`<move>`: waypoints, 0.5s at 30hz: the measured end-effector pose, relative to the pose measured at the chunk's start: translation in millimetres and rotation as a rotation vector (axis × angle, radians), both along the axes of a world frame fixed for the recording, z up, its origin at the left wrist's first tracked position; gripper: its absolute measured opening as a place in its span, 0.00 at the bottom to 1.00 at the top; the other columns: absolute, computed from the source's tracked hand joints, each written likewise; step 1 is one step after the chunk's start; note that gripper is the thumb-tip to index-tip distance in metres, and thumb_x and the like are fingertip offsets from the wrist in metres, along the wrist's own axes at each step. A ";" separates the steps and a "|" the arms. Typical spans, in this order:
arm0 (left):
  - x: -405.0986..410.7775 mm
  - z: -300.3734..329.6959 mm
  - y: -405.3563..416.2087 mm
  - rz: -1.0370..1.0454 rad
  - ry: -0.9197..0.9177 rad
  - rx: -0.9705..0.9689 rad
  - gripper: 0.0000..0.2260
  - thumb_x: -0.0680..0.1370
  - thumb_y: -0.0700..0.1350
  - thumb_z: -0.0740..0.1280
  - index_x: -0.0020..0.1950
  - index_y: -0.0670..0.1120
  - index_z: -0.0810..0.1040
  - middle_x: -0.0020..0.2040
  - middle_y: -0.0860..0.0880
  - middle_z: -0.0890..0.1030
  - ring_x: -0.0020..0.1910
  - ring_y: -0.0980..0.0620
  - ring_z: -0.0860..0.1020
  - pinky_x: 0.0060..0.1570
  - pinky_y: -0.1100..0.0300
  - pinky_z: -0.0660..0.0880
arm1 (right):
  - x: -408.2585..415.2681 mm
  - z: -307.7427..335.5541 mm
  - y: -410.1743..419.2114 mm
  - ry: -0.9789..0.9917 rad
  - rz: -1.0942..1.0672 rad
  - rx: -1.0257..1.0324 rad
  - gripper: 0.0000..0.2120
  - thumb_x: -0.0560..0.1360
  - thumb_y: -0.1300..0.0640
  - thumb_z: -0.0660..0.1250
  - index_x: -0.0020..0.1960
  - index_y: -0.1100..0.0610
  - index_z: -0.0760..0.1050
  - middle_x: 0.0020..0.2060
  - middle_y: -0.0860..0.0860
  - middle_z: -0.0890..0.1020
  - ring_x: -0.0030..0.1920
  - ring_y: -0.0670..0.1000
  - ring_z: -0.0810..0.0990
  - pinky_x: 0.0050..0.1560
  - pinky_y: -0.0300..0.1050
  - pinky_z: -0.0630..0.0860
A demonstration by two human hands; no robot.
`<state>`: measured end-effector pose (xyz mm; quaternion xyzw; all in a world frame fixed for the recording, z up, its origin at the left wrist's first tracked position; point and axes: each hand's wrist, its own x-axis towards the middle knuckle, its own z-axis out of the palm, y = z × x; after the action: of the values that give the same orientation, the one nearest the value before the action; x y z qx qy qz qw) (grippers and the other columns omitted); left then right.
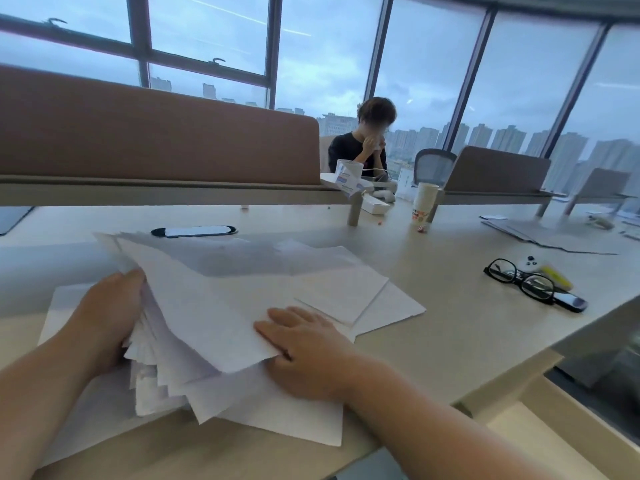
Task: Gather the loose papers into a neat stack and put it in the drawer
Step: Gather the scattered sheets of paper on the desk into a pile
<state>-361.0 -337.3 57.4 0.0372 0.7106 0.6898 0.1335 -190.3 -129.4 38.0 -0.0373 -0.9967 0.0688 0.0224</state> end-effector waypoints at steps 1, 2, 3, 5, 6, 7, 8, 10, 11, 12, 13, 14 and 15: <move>2.6 2.2 0.9 0.005 -0.032 0.044 0.17 0.84 0.56 0.60 0.50 0.43 0.76 0.46 0.40 0.83 0.43 0.39 0.80 0.48 0.49 0.74 | 1.7 -0.2 -1.1 -0.006 -0.002 -0.006 0.28 0.81 0.45 0.58 0.80 0.44 0.60 0.81 0.48 0.60 0.81 0.53 0.55 0.81 0.58 0.52; 2.8 2.6 2.7 0.006 -0.062 0.073 0.21 0.83 0.61 0.59 0.51 0.45 0.79 0.47 0.43 0.85 0.45 0.40 0.82 0.52 0.48 0.76 | 3.9 1.4 -1.4 -0.017 0.004 -0.014 0.29 0.80 0.42 0.59 0.80 0.45 0.60 0.81 0.49 0.60 0.81 0.53 0.55 0.80 0.58 0.52; 2.6 2.8 4.3 -0.012 -0.093 0.084 0.23 0.83 0.65 0.60 0.53 0.46 0.81 0.47 0.44 0.88 0.47 0.39 0.84 0.56 0.46 0.78 | 6.0 3.7 -0.3 -0.034 0.016 -0.023 0.31 0.80 0.39 0.60 0.81 0.44 0.59 0.82 0.48 0.59 0.81 0.52 0.54 0.80 0.58 0.51; 3.7 3.4 5.1 -0.066 -0.053 -0.007 0.17 0.83 0.59 0.66 0.58 0.45 0.81 0.48 0.41 0.88 0.48 0.38 0.85 0.58 0.42 0.79 | 7.4 7.9 4.6 -0.085 0.026 -0.080 0.35 0.79 0.32 0.60 0.82 0.43 0.58 0.83 0.47 0.56 0.82 0.51 0.52 0.81 0.57 0.50; -0.8 -0.4 4.4 -0.074 -0.013 -0.080 0.13 0.82 0.51 0.69 0.60 0.43 0.80 0.51 0.39 0.87 0.48 0.37 0.85 0.56 0.40 0.80 | 6.4 8.9 8.7 -0.070 0.012 -0.158 0.33 0.80 0.32 0.60 0.81 0.43 0.61 0.83 0.46 0.59 0.82 0.50 0.54 0.81 0.54 0.51; -4.3 -3.7 3.6 -0.071 0.019 -0.157 0.12 0.80 0.44 0.71 0.62 0.42 0.78 0.53 0.37 0.86 0.48 0.35 0.85 0.54 0.37 0.81 | 4.4 9.4 14.6 0.002 -0.026 -0.253 0.30 0.81 0.34 0.60 0.79 0.43 0.65 0.81 0.45 0.63 0.81 0.49 0.59 0.81 0.52 0.54; -7.0 -7.1 3.0 -0.072 0.037 -0.209 0.14 0.77 0.41 0.72 0.62 0.42 0.77 0.54 0.36 0.85 0.48 0.34 0.85 0.52 0.34 0.82 | 2.5 10.0 22.7 0.105 -0.104 -0.320 0.26 0.82 0.36 0.60 0.77 0.44 0.69 0.79 0.45 0.67 0.79 0.49 0.63 0.79 0.51 0.58; -11.5 -12.6 1.5 -0.078 0.074 -0.279 0.19 0.71 0.41 0.73 0.62 0.45 0.77 0.53 0.38 0.85 0.47 0.34 0.85 0.50 0.32 0.83 | -3.1 13.0 46.1 0.229 -0.370 -0.318 0.26 0.81 0.39 0.62 0.76 0.46 0.70 0.76 0.46 0.69 0.76 0.52 0.67 0.76 0.53 0.64; -13.9 -15.3 1.7 -0.074 0.091 -0.303 0.20 0.71 0.42 0.72 0.62 0.46 0.76 0.53 0.39 0.85 0.46 0.35 0.85 0.49 0.34 0.83 | -4.2 15.5 58.4 0.221 -0.530 -0.293 0.28 0.80 0.40 0.63 0.77 0.48 0.67 0.76 0.49 0.68 0.75 0.55 0.68 0.74 0.55 0.66; -9.8 -11.6 2.8 -0.074 0.102 -0.317 0.19 0.73 0.41 0.72 0.63 0.46 0.75 0.53 0.39 0.84 0.46 0.35 0.85 0.50 0.35 0.83 | -4.1 16.6 70.1 0.205 -0.676 -0.333 0.30 0.79 0.41 0.63 0.78 0.50 0.64 0.76 0.52 0.66 0.73 0.58 0.69 0.72 0.57 0.69; -9.5 -10.4 3.2 -0.071 0.109 -0.320 0.17 0.75 0.39 0.71 0.63 0.46 0.74 0.53 0.39 0.84 0.46 0.35 0.84 0.50 0.35 0.83 | -5.0 17.1 80.9 0.210 -0.791 -0.459 0.32 0.78 0.44 0.64 0.79 0.52 0.63 0.75 0.55 0.66 0.70 0.60 0.70 0.68 0.57 0.71; -8.0 -8.9 4.2 -0.072 0.119 -0.323 0.16 0.76 0.38 0.70 0.63 0.46 0.74 0.53 0.39 0.83 0.47 0.35 0.84 0.50 0.36 0.83 | -4.9 17.3 91.2 0.269 -0.867 -0.644 0.31 0.78 0.47 0.65 0.79 0.53 0.63 0.73 0.57 0.67 0.66 0.59 0.73 0.63 0.55 0.73; -6.3 -7.4 6.0 -0.073 0.130 -0.335 0.16 0.77 0.37 0.70 0.63 0.45 0.73 0.52 0.40 0.83 0.47 0.35 0.84 0.50 0.37 0.83 | -4.0 17.3 100.3 0.395 -0.918 -0.853 0.29 0.77 0.50 0.66 0.76 0.54 0.66 0.70 0.57 0.70 0.60 0.58 0.75 0.57 0.52 0.73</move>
<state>-367.3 -331.2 49.9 0.0847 0.8208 0.5526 0.1169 -194.3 -29.1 55.3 -0.4510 -0.7420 0.4469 0.2152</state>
